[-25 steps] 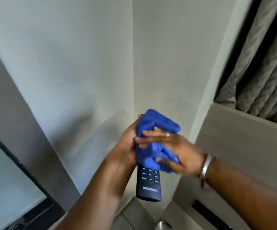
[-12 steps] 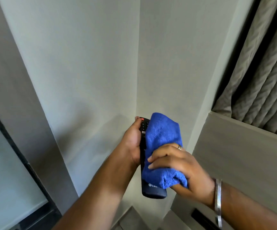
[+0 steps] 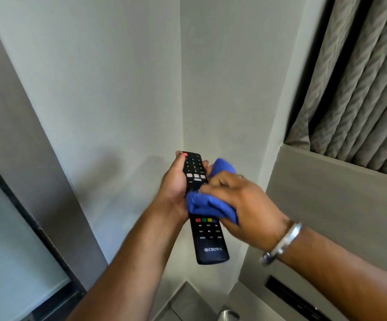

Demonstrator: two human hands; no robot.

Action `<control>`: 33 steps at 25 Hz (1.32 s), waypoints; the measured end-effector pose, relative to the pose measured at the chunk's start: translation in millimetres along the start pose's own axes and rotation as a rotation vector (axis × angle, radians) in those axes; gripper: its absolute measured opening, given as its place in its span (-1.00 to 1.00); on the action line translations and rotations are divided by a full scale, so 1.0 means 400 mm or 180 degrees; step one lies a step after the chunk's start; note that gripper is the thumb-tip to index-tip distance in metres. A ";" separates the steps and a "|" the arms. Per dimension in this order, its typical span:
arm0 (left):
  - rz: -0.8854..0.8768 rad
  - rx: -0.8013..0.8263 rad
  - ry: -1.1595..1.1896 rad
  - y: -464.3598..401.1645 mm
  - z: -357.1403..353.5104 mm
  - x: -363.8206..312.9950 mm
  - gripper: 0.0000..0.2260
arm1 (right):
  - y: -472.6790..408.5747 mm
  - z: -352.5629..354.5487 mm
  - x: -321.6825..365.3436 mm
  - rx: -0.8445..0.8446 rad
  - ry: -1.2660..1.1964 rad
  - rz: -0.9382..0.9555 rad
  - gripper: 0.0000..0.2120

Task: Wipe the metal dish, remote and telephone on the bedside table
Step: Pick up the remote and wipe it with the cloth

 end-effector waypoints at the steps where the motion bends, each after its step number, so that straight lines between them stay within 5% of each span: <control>1: -0.0050 0.0008 0.0027 -0.001 0.003 -0.009 -0.46 | 0.035 -0.001 0.022 0.0155 -0.0254 0.0091 -0.72; 3: 0.0023 0.0136 -0.0071 0.002 -0.008 0.000 -0.43 | 0.089 0.008 0.043 0.0338 -0.0514 0.0290 -0.71; 6: 0.0308 0.0549 -0.0140 0.016 -0.031 0.059 -0.41 | 0.089 0.029 0.022 0.0274 0.0228 0.0511 -0.75; 9: 0.0399 0.0763 -0.0170 0.024 -0.046 0.083 -0.44 | 0.035 0.058 -0.055 -0.0105 0.1004 -0.0220 -0.71; 12: 0.0295 0.0956 -0.0037 0.009 -0.073 0.057 -0.43 | 0.048 0.057 -0.050 -0.0424 0.0826 -0.0638 -0.72; 17: -0.0024 0.0682 0.0547 -0.029 -0.072 -0.014 -0.46 | 0.168 -0.002 0.055 0.0170 0.0112 -0.0067 -0.67; 21: -0.0058 0.0684 0.0611 -0.046 -0.082 -0.007 -0.48 | 0.178 0.019 0.072 0.0207 0.0944 0.0506 -0.65; 27: -0.0021 0.0830 0.0086 -0.054 -0.111 0.004 -0.47 | 0.126 0.131 0.005 -0.0441 0.1007 -0.0067 -0.65; 30: -0.0034 0.0867 0.0080 -0.063 -0.129 0.029 -0.46 | 0.085 0.092 -0.034 -0.0171 0.1057 -0.0696 -0.75; 33: 0.0105 0.0689 0.0232 -0.076 -0.114 0.034 -0.46 | 0.122 0.045 -0.016 0.0223 0.0546 -0.0354 -0.74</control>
Point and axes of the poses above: each hand's wrist, its own y-axis away from the middle knuckle, its own z-axis out of the back of the hand, x = y × z, the point moved 7 cm from there along -y, towards the middle knuckle, and after that the axes turned 11 degrees about y, right-handed, at the moved point
